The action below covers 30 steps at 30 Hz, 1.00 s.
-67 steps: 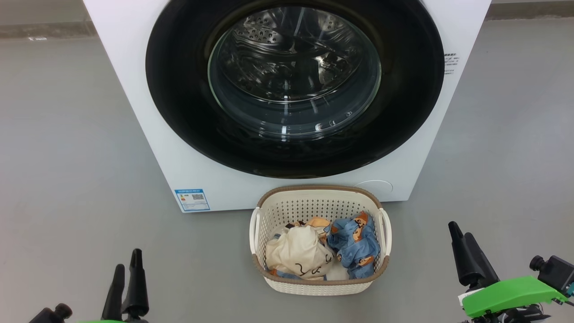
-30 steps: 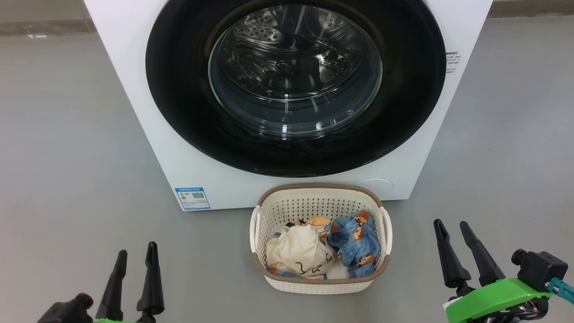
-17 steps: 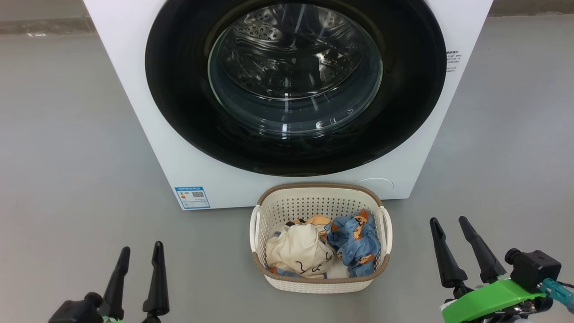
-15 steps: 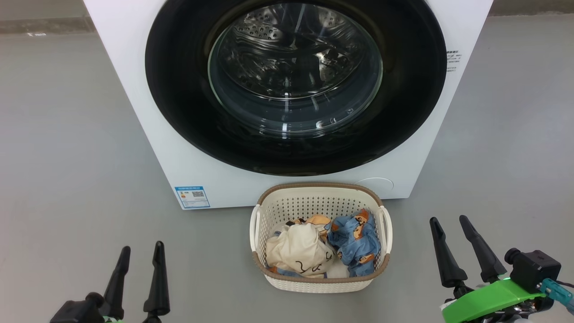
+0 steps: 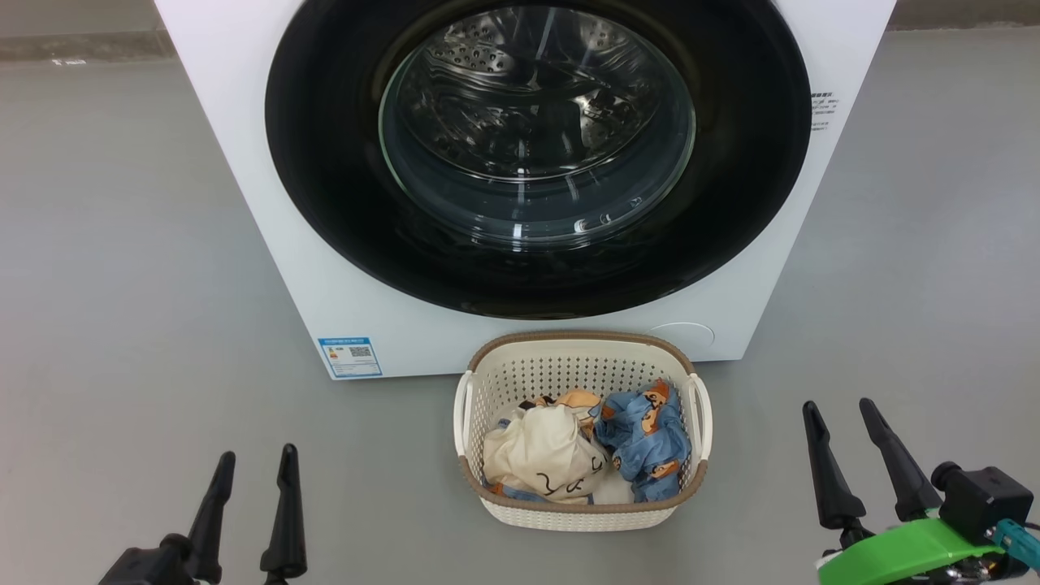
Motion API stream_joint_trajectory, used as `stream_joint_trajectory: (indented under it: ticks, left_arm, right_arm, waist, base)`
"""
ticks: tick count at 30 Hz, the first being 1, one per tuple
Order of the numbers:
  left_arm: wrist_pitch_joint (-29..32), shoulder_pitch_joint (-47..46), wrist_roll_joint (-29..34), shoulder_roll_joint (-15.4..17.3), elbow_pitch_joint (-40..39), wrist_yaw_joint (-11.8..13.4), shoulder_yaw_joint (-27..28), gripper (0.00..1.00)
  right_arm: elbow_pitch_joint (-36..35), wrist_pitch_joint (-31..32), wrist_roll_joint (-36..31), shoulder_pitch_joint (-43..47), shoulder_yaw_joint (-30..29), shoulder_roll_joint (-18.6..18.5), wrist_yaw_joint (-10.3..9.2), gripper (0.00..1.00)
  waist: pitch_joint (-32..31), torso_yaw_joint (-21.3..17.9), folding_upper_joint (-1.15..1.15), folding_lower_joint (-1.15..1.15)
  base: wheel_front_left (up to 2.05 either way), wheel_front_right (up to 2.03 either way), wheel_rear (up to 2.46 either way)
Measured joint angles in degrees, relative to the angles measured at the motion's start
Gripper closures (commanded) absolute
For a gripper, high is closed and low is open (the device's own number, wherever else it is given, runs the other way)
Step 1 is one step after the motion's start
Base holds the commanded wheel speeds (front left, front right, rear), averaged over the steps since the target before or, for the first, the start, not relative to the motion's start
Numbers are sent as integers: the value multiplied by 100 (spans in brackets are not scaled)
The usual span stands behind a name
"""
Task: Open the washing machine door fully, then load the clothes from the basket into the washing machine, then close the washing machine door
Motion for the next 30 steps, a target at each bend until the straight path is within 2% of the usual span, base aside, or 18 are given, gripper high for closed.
stream_joint_trajectory:
  ticks: [16, 22, 30]
  left_arm:
    - [-1, -13, 199, 3, 189, -31, 145, 0]
    - [0, -15, 277, 3, 188, -31, 165, 0]
    - [-1, -45, 277, -2, 181, -31, 198, 0]
  right_arm:
    - [-2, 0, -38, 78, -146, 101, 0, 0]
    - [-7, 0, -38, 77, -146, 141, 0, 0]
    - [-41, 0, -38, 69, -159, 154, 0, 0]
  waist:
    - [35, -17, 0, 0]
    - [30, -13, 0, 0]
    - [147, -8, 0, 0]
  base:
    - [8, 10, -19]
    - [72, 72, -144]
    - [117, 117, -235]
